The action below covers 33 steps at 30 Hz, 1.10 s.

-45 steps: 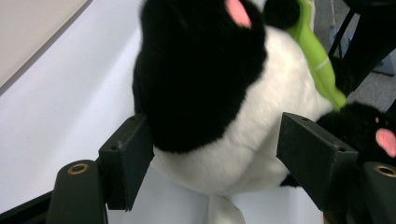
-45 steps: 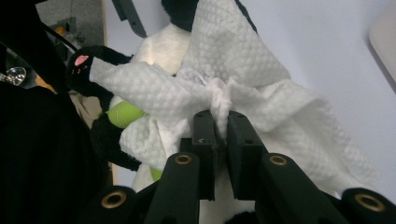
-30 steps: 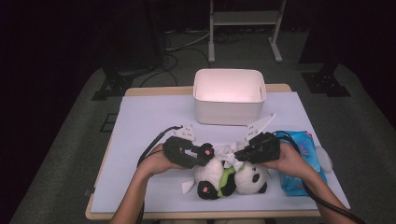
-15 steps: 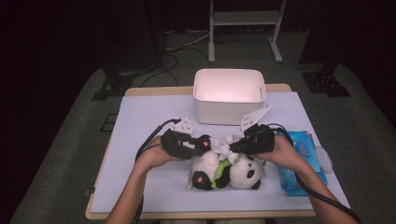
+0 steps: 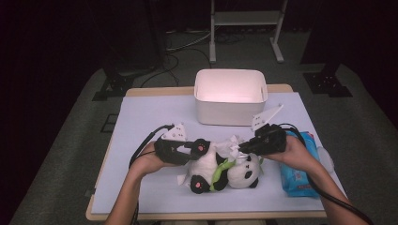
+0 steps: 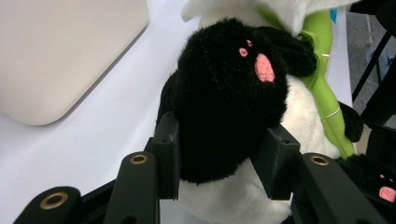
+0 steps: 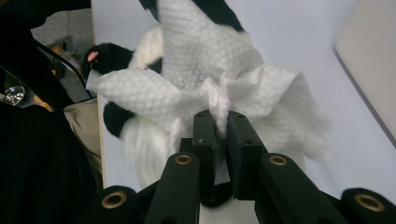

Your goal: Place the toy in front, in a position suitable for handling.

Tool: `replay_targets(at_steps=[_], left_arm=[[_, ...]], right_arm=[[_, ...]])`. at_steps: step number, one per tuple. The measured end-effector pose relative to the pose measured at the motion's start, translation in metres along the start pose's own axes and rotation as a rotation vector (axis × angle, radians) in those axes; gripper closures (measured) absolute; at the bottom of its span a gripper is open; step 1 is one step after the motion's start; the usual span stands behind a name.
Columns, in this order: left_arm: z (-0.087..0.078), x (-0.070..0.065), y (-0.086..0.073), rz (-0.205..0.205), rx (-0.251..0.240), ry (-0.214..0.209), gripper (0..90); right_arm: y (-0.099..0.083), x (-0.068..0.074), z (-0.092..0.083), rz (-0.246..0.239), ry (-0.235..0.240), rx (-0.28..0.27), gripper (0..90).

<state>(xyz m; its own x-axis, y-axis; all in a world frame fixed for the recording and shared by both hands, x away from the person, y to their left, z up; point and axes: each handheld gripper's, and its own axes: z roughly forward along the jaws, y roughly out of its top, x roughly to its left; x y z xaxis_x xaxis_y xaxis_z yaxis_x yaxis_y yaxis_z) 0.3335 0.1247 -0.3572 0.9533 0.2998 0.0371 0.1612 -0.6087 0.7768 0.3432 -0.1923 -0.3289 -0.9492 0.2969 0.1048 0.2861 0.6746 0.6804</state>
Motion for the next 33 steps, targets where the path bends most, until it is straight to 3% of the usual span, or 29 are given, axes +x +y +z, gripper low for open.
replay_targets(at_steps=[5, 9, 12, 16, 23, 33], left_arm=[[-0.002, -0.004, -0.001, 0.007, -0.007, -0.005, 56.6], [-0.002, -0.004, -0.004, -0.013, -0.015, -0.012, 55.8], [-0.002, -0.003, -0.005, -0.035, -0.014, -0.019, 52.8], [-0.002, -0.005, -0.008, -0.035, -0.036, -0.028, 52.5], [-0.005, -0.008, -0.010, -0.026, -0.044, -0.034, 52.6], [-0.005, -0.008, -0.010, -0.015, -0.048, -0.034, 52.6]], right_arm=[[-0.016, -0.007, -0.015, 0.046, -0.038, 0.017, 81.6], [-0.023, -0.014, -0.011, 0.079, -0.022, -0.012, 81.4], [-0.018, -0.011, 0.000, 0.057, -0.001, -0.009, 81.4], [-0.004, -0.003, 0.008, 0.016, 0.020, -0.019, 81.4], [0.000, 0.000, 0.007, -0.001, 0.016, 0.005, 81.1], [-0.040, -0.013, -0.011, 0.091, -0.017, 0.011, 80.7]])
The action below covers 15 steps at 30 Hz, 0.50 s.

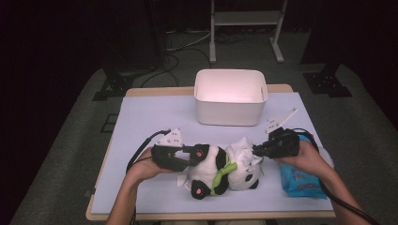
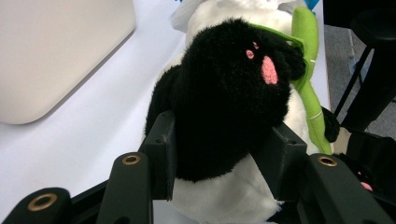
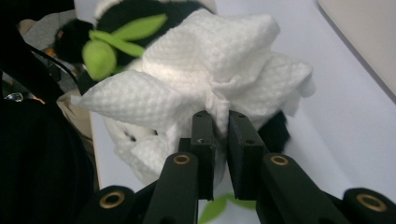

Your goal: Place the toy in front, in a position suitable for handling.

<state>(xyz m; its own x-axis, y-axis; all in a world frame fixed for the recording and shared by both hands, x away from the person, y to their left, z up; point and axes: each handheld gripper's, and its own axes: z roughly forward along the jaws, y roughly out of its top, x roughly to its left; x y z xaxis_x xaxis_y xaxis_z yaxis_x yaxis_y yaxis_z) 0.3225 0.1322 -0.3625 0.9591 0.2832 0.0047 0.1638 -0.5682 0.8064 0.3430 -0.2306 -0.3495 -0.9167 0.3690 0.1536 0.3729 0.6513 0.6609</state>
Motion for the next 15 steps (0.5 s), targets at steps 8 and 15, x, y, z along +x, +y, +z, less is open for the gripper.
replay_targets(at_steps=[8, 15], left_arm=[[0.000, -0.002, 0.003, 0.013, 0.005, -0.002, 52.7], [0.000, -0.002, 0.002, 0.010, 0.002, -0.011, 52.6]], right_arm=[[-0.004, -0.003, -0.003, 0.011, -0.004, -0.006, 80.7], [0.032, 0.006, 0.012, -0.054, 0.026, -0.024, 80.5]])
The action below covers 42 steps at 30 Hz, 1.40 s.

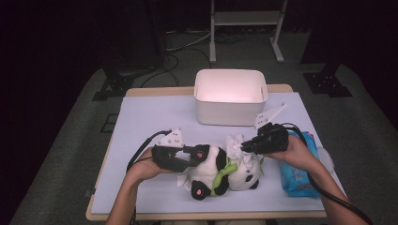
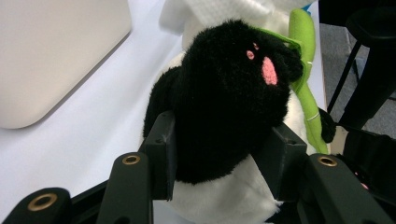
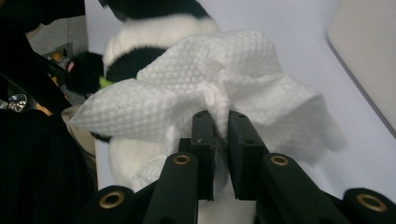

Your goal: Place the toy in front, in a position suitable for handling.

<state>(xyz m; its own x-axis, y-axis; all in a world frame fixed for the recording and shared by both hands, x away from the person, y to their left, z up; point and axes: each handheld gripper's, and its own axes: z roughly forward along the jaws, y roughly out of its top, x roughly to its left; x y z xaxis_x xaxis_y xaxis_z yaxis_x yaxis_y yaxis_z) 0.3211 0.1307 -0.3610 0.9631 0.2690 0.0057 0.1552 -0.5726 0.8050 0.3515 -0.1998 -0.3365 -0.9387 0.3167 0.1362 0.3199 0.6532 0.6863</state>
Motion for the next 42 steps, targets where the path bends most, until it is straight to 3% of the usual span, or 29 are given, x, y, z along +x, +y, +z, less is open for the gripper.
replay_targets(at_steps=[5, 9, 14, 17, 23, 27, 31, 32, 33, 38, 42], left_arm=[[-0.001, 0.001, -0.002, -0.011, -0.005, -0.003, 51.8], [-0.001, 0.002, -0.004, -0.049, -0.015, -0.018, 40.6], [0.007, 0.005, -0.007, -0.114, 0.029, -0.025, 27.9], [0.012, 0.007, -0.007, -0.155, 0.029, -0.067, 20.0], [0.020, 0.008, -0.006, -0.163, 0.053, -0.095, 9.7], [0.028, 0.010, -0.008, -0.172, 0.048, -0.142, 6.0], [0.034, 0.008, -0.007, -0.141, 0.043, -0.165, 10.8], [0.033, 0.008, -0.006, -0.132, 0.033, -0.156, 15.2], [0.032, 0.008, -0.006, -0.121, 0.032, -0.150, 26.8], [0.028, 0.007, -0.004, -0.054, 0.011, -0.099, 37.7], [0.026, 0.004, 0.004, 0.020, -0.008, -0.059, 38.3]], right_arm=[[0.007, 0.002, 0.008, -0.011, 0.011, 0.010, 80.5], [0.001, 0.001, 0.007, 0.004, 0.025, 0.004, 80.6], [-0.006, 0.004, 0.005, 0.003, 0.034, -0.006, 80.6], [-0.006, 0.008, 0.004, -0.014, 0.035, -0.003, 80.6], [-0.008, 0.014, 0.004, -0.036, 0.041, -0.002, 80.6], [-0.010, 0.019, 0.003, -0.043, 0.049, -0.004, 80.6], [-0.011, 0.021, 0.002, -0.052, 0.046, 0.001, 80.6], [-0.011, 0.021, 0.002, -0.052, 0.041, 0.003, 80.6], [-0.011, 0.020, 0.002, -0.045, 0.033, -0.002, 80.6], [-0.008, 0.016, 0.000, -0.038, 0.037, -0.020, 80.7], [0.000, 0.016, 0.000, -0.047, 0.031, -0.039, 80.8]])
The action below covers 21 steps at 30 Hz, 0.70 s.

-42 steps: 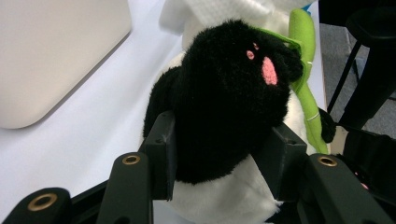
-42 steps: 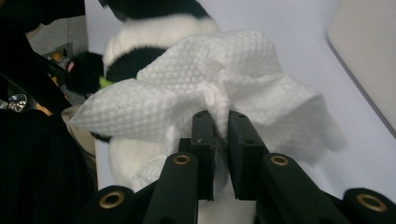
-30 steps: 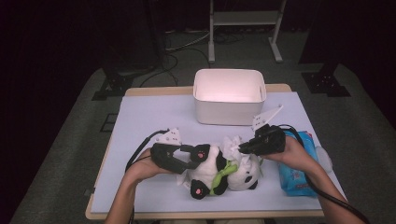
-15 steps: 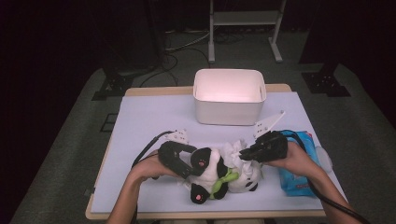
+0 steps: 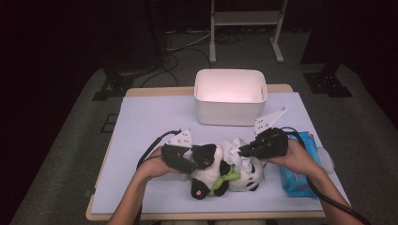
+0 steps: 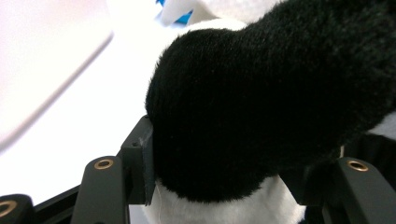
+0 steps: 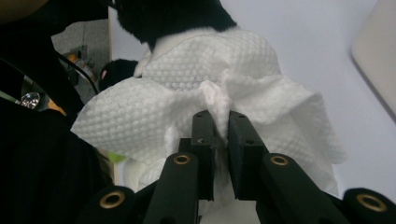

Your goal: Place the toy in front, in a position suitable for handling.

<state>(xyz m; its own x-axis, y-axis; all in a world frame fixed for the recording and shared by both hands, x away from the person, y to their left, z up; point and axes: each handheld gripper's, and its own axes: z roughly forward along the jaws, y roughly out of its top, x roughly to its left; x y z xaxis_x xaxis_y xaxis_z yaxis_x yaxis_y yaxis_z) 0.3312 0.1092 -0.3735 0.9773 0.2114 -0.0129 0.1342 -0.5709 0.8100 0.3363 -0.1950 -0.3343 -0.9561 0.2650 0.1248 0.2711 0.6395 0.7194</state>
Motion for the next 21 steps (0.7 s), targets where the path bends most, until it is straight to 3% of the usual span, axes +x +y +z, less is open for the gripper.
replay_targets(at_steps=[4, 6, 11, 16, 19, 21], left_arm=[[-0.005, -0.003, 0.013, 0.120, 0.000, 0.068, 38.6], [-0.008, -0.003, 0.017, 0.154, 0.008, 0.100, 38.6], [-0.012, 0.004, 0.010, 0.138, -0.007, 0.096, 38.2], [-0.011, 0.007, 0.001, 0.123, -0.037, 0.074, 37.2], [-0.010, 0.009, -0.002, 0.081, -0.036, 0.057, 33.4], [-0.009, 0.011, -0.003, 0.060, -0.028, 0.062, 27.6]], right_arm=[[0.012, 0.001, 0.004, -0.016, -0.014, -0.005, 81.1], [0.019, 0.001, 0.007, -0.023, -0.021, 0.002, 81.1], [0.023, -0.008, 0.007, -0.015, -0.027, 0.006, 81.1], [0.014, -0.022, -0.003, 0.037, -0.050, -0.001, 81.1], [0.008, -0.025, -0.004, 0.061, -0.040, 0.018, 81.3], [0.004, -0.023, -0.004, 0.051, -0.040, 0.043, 81.4]])
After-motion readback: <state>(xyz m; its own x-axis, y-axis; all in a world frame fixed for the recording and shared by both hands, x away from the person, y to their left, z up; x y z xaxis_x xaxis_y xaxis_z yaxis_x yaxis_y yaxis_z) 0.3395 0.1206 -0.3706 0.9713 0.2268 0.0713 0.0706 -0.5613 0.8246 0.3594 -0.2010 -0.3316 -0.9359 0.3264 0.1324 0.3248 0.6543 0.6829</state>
